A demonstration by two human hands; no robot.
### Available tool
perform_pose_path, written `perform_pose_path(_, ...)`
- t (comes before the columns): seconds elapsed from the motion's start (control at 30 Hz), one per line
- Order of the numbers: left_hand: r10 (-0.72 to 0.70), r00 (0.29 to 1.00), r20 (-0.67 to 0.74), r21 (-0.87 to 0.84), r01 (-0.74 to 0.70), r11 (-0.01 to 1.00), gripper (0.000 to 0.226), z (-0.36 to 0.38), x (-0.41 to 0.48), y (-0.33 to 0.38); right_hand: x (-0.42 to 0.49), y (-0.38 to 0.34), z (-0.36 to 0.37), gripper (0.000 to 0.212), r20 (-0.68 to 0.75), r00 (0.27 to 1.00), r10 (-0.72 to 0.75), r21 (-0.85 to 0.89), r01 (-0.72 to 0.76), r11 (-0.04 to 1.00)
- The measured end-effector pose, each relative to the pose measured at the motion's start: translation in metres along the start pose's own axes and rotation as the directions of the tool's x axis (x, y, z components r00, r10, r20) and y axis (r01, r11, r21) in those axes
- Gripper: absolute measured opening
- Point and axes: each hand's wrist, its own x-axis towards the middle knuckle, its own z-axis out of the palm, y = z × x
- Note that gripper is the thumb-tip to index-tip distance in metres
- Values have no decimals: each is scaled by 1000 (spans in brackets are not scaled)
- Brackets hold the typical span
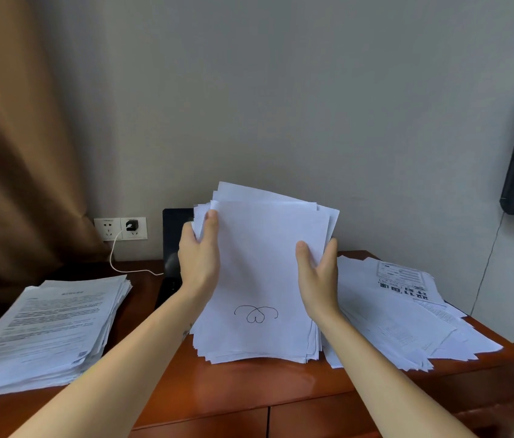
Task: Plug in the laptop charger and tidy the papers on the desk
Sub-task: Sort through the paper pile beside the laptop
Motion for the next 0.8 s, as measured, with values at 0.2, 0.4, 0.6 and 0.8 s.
perform_pose_path(0.2,-23,999,24,-32,23,999,43,-9,3,4,3,2,-4,26,70,997,26,-5,-26,1000)
perform_pose_path(0.4,275,942,194,155,-306,939,39,-20,19,29,1,1,-9,37,95,995,-7,-36,11,999)
perform_pose_path(0.6,452,666,593,525,-745,411,61,-22,37,62,2,1,-10,35,95,995,-10,-16,12,1000)
perform_pose_path(0.8,446,656,608,515,-754,407,31,-27,48,57,1,-1,-11,31,107,994,-8,-1,8,1000)
